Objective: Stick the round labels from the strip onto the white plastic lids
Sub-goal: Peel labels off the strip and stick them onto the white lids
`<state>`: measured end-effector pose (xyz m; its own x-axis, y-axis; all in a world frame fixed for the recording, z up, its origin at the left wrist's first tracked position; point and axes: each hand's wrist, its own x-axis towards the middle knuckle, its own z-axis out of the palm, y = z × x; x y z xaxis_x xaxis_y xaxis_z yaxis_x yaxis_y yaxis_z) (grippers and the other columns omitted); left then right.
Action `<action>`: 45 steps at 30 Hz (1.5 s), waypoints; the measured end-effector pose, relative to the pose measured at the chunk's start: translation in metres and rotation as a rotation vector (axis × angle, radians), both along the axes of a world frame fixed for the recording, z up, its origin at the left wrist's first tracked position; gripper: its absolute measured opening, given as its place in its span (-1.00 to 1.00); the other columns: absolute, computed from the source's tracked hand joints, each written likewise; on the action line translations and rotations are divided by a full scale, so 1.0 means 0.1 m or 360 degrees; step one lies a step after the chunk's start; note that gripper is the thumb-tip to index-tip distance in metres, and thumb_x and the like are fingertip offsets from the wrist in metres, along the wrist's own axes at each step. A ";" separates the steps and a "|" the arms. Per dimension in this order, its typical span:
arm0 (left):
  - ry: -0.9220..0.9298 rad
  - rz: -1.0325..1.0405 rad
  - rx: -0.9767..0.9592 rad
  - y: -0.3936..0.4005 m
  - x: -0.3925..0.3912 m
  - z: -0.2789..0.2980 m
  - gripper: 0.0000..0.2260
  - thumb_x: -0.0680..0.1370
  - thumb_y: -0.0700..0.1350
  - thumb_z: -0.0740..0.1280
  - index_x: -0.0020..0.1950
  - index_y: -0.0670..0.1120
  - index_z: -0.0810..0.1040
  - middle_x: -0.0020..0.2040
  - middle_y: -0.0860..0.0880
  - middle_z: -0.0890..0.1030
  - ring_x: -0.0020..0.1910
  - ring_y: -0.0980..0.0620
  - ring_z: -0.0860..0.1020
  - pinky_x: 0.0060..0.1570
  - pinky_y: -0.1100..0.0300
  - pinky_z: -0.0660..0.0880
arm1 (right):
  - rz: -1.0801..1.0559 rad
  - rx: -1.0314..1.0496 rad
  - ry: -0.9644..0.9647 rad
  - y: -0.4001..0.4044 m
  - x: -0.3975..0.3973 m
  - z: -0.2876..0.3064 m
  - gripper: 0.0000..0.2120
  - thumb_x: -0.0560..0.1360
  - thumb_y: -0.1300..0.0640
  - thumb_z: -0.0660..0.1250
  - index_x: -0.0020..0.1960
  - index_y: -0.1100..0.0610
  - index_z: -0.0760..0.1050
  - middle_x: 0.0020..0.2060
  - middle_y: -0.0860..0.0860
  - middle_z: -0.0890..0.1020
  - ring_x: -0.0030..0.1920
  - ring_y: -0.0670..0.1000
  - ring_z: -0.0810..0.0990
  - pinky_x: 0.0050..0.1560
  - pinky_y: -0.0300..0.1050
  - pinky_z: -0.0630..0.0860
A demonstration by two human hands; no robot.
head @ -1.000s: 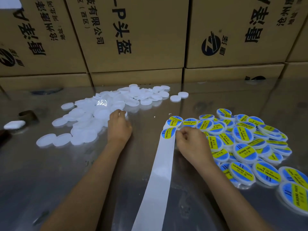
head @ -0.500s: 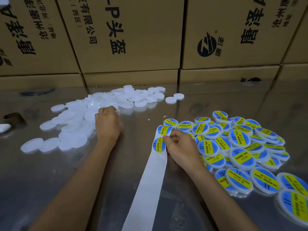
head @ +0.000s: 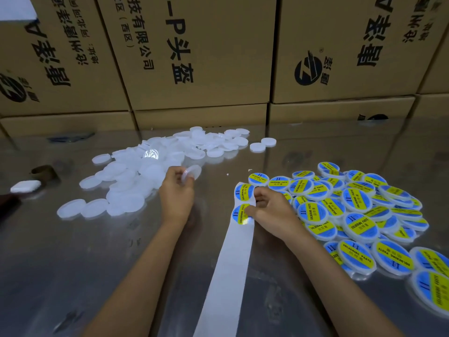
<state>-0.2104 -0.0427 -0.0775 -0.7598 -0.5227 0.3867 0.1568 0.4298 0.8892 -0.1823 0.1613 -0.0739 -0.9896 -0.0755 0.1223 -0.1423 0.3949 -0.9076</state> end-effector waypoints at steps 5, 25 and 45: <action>0.0109 -0.0374 0.0593 0.26 0.28 0.16 -0.93 0.63 -0.20 0.33 0.06 -0.13 0.45 -0.04 -0.04 0.68 -0.14 -0.03 0.66 -0.26 0.36 0.54 | 0.0105 0.0152 0.0145 0.01 0.05 0.04 -0.78 0.40 0.39 0.31 -0.18 0.07 0.50 -0.25 0.19 0.57 -0.28 -0.03 0.44 -0.08 0.06 0.52; -0.0146 -0.1031 0.1080 0.48 0.42 0.17 -0.91 0.70 -0.16 0.21 0.16 -0.16 0.36 0.13 -0.28 0.65 0.00 -0.19 0.71 0.06 0.05 0.65 | 0.0142 -0.0195 0.0210 -0.06 0.17 0.05 -0.59 0.44 0.45 0.36 0.08 0.01 0.38 -0.48 -0.22 0.54 -0.38 -0.23 0.54 -0.23 -0.40 0.47; -0.0229 -0.1020 0.0955 0.48 0.44 0.16 -0.77 0.71 -0.13 0.16 0.31 -0.23 0.35 0.11 -0.23 0.68 0.01 -0.11 0.71 -0.04 0.19 0.65 | 0.0107 0.0840 0.0981 0.01 0.24 0.11 -0.81 0.48 0.25 0.36 0.03 0.02 0.61 -0.05 -0.05 0.42 0.02 -0.03 0.39 -0.19 -0.09 0.42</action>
<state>-0.1667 0.0055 -0.0612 -0.9959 -0.0644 0.0628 0.0768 -0.2468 0.9660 -0.1587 0.1625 -0.0626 -0.7472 -0.3326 0.5754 -0.5945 0.7216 -0.3549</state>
